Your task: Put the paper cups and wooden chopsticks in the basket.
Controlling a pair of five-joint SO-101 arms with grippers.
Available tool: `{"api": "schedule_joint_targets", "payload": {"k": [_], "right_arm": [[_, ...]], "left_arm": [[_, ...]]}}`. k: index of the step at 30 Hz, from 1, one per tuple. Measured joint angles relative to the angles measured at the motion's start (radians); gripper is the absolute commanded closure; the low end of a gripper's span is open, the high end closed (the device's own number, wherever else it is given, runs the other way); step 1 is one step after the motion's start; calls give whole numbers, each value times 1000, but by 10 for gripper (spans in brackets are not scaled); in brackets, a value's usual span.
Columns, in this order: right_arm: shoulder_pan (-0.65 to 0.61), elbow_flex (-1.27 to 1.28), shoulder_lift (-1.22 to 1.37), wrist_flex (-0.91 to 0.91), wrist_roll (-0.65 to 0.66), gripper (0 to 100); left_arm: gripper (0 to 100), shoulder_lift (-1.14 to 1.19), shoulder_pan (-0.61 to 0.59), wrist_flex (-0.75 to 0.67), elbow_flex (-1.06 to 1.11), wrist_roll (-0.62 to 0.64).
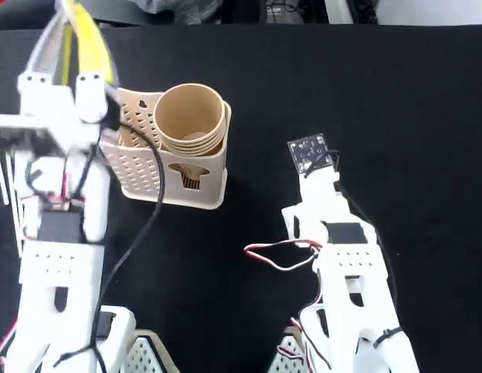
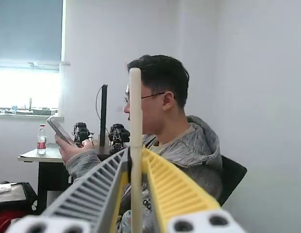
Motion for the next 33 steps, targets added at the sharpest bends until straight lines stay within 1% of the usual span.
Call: {"api": "schedule_joint_targets", "payload": {"k": [3, 7, 9, 13, 17, 19, 22, 24, 28, 33], "right_arm": [[0, 0, 0, 0, 0, 970], [0, 0, 0, 0, 0, 970], [0, 0, 0, 0, 0, 970], [0, 0, 0, 0, 0, 970], [0, 0, 0, 0, 0, 970], [0, 0, 0, 0, 0, 970], [0, 0, 0, 0, 0, 970], [0, 0, 0, 0, 0, 970], [0, 0, 0, 0, 0, 970], [0, 0, 0, 0, 0, 970]], "left_arm": [[972, 84, -21, 0, -48, 40], [972, 186, -43, 0, -54, 63], [972, 216, -55, 0, -54, 97], [972, 232, -81, 0, -54, 157], [970, 233, -80, 18, -29, 175], [923, 235, -71, 43, -9, 184], [815, 233, -55, 114, -9, 190], [797, 235, -54, 176, -11, 206], [771, 239, -51, 342, -72, 315], [770, 239, -51, 611, -255, 333]]}}
